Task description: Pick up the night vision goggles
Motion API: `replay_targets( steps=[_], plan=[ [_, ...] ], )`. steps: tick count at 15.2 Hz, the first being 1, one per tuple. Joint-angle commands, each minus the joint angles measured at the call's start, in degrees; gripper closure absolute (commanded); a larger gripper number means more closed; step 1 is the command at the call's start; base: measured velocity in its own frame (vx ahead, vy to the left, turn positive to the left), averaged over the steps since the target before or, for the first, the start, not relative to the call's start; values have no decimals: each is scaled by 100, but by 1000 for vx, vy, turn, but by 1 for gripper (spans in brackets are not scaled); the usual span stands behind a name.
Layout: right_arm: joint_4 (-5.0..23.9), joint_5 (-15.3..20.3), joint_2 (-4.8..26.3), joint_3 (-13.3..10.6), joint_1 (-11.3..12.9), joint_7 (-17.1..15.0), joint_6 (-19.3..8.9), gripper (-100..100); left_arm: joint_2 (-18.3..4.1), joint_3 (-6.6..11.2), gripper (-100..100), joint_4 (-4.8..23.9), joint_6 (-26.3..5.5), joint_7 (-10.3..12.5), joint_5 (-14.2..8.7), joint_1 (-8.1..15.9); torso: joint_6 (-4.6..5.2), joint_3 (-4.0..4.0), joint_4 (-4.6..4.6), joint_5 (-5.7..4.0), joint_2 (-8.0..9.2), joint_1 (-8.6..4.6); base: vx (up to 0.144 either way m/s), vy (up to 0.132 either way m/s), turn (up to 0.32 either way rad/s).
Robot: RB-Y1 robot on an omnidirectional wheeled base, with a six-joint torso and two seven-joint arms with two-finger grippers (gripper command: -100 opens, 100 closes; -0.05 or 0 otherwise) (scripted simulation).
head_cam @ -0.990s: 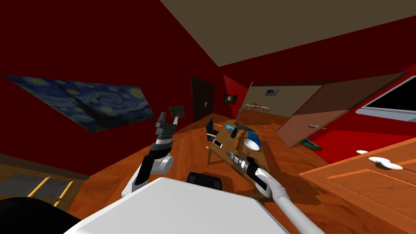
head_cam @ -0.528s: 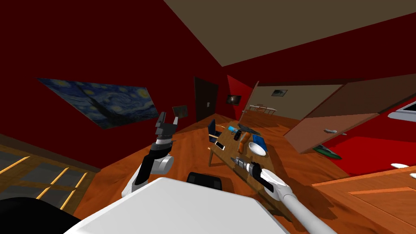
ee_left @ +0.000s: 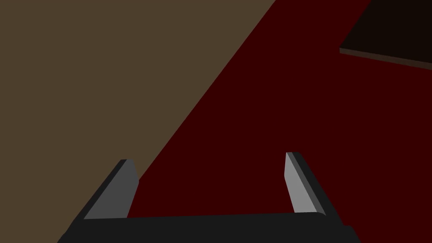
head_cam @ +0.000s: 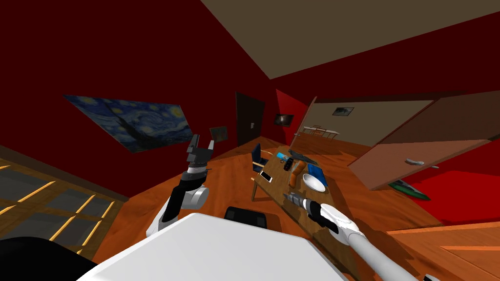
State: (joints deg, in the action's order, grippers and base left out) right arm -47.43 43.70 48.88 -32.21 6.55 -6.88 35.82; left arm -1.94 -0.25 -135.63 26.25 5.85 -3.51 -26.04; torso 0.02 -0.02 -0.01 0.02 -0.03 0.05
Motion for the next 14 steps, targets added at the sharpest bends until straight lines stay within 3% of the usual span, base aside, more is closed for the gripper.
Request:
replay_targets(
  steps=[1,5,7,12,14],
  plan=[
    [181,32,-21,-25,65,21,26,-100,0,0,0,0,0,0,0,0,0,0,0,0,0,0,13,-1,2],
    [668,375,223,-289,288,36,43,-100,0,0,0,0,0,0,0,0,0,0,0,0,0,1,22,2,78],
    [663,375,223,-289,288,36,43,-100,0,0,0,0,0,0,0,0,-2,-1,0,0,-2,2,25,0,59],
    [1194,674,449,-524,478,51,60,-100,0,0,0,0,0,0,0,0,1,1,0,0,2,0,17,0,50],
    [1209,674,449,-524,478,51,60,-100,0,0,0,0,0,0,0,0,-1,1,1,1,1,0,20,-2,43]
  ],
)
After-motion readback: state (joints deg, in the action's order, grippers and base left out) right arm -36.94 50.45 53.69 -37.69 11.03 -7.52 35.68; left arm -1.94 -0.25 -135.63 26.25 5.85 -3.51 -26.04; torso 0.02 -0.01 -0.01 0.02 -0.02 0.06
